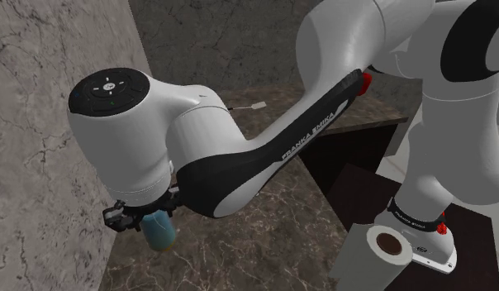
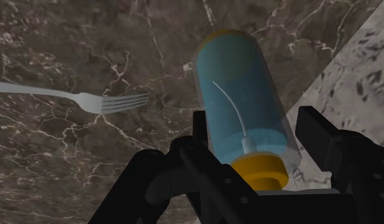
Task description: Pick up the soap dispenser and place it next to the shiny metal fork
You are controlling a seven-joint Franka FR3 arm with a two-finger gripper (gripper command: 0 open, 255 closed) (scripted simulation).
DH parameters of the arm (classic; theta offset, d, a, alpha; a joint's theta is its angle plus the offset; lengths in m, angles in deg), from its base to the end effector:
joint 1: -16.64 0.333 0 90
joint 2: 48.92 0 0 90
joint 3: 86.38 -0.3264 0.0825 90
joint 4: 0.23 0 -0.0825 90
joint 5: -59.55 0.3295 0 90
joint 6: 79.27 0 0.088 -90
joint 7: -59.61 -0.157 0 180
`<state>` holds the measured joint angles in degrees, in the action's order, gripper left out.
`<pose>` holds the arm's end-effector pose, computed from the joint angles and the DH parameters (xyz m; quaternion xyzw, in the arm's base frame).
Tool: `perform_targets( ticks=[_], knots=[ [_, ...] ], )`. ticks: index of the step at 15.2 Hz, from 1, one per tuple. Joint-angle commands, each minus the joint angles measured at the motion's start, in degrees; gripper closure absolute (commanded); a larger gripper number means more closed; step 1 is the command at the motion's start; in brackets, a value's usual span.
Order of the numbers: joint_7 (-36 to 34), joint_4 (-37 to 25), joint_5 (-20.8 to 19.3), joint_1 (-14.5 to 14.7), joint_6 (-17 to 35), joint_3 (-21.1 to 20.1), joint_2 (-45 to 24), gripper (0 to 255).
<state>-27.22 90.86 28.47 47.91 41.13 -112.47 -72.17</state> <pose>0.4173 0.4960 0.4194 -0.9722 0.1561 -0.1727 0.0246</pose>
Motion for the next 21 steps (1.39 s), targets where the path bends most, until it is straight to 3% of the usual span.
perform_targets(
  ticks=[1, 3, 4, 9, 13, 21],
  knots=[
    [0.0, 0.1, 0.0, 0.0, 0.1, 0.0, 0.0, 255],
    [0.0, 0.1, 0.0, 0.0, 0.1, 0.0, 0.0, 255],
    [0.0, 0.1, 0.0, 0.0, 0.1, 0.0, 0.0, 0],
    [0.0, 0.1, 0.0, 0.0, 0.1, 0.0, 0.0, 0],
    [1.3, -1.9, 2.2, 0.3, -5.0, -1.3, 3.4, 0],
    [1.3, -1.9, 2.2, 0.3, -5.0, -1.2, 3.4, 0]
  ],
)
